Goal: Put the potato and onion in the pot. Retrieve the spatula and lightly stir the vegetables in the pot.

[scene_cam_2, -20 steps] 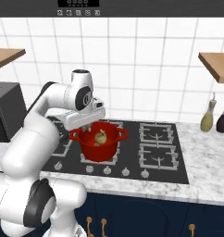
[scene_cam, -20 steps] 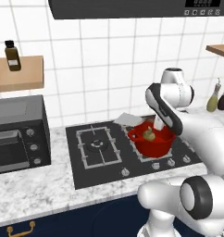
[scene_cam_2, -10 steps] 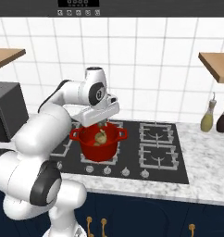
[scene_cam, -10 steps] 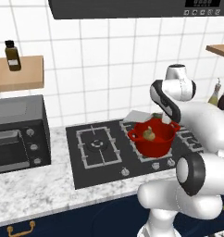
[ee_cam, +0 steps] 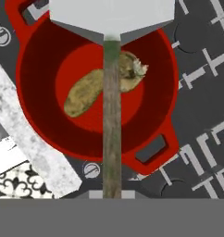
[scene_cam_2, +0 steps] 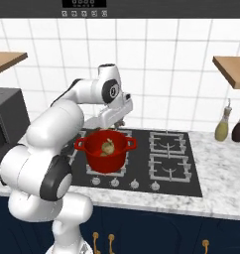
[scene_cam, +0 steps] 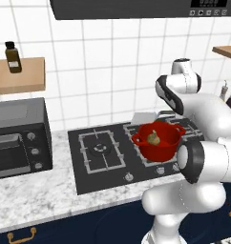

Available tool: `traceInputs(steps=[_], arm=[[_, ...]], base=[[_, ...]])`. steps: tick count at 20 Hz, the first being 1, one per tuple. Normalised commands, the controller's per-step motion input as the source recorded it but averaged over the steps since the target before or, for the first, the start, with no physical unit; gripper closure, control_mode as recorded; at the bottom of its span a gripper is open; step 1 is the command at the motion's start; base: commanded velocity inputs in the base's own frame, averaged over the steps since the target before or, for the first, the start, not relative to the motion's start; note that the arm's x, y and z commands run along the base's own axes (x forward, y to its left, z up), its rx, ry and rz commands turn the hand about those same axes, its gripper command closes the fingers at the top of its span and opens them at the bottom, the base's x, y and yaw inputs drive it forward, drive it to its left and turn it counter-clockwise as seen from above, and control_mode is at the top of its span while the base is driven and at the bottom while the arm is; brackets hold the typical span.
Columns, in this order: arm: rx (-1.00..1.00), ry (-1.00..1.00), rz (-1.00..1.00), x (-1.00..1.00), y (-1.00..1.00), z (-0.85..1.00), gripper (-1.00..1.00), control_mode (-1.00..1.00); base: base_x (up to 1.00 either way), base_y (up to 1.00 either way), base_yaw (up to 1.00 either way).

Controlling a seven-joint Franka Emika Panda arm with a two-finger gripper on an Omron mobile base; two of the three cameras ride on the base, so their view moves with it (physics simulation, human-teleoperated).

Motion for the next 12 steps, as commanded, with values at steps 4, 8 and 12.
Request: traceInputs(steps=[4,8,12], arm=[[-0.20,-0.03,0.23,0.33,-0.59,0.04,1.00,-1.00],[-0.16,-0.12,0.32,0.20,-0.46,0.02,1.00,-1.00],[-0.08,-0.04,0.34,0.30,-0.29,0.02,1.00,-1.00]], base=[[0.00,0.00,0.00],[0.00,0.00,0.00],[0.00,0.00,0.00]])
